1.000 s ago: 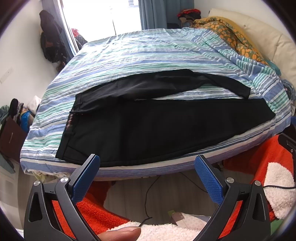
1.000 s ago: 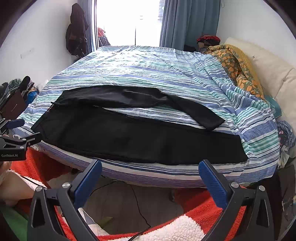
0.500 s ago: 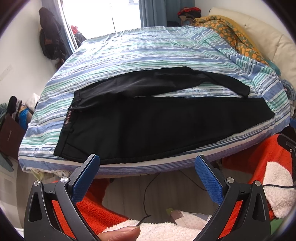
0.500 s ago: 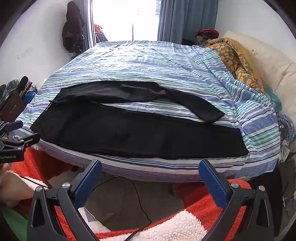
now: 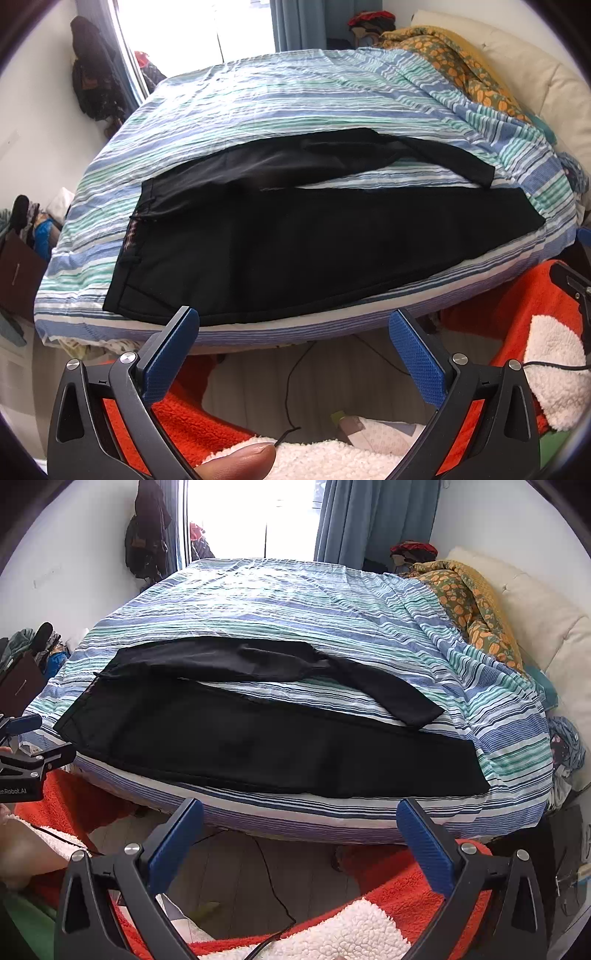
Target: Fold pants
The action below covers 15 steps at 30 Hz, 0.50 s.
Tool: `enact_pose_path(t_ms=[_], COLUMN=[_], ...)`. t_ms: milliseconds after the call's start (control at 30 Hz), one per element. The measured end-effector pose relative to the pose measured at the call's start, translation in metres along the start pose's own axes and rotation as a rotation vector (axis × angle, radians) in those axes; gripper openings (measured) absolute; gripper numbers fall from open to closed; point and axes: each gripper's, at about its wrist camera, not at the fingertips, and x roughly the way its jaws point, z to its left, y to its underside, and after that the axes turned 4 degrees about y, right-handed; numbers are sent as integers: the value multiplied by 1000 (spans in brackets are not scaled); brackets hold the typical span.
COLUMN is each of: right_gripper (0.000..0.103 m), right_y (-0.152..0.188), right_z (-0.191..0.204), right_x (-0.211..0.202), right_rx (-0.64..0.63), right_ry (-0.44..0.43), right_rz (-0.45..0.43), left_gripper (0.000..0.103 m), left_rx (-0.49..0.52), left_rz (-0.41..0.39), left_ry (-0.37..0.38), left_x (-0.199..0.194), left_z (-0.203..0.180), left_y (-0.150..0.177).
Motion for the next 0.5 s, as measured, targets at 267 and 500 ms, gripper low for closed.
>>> enact_pose_path(t_ms=[267, 500], right_gripper=[103, 103], right_y=[2, 2], right_z=[-7, -8], right_x=[5, 6], right_rx=[15, 9], right_ry=[20, 45], right_rz=[23, 27], left_gripper=[103, 103], left_rx=[-3, -4], left_rz=[-1, -9], left_ry=[-16, -23], left_x=[0, -1], left_z=[0, 2], left_y=[-1, -3])
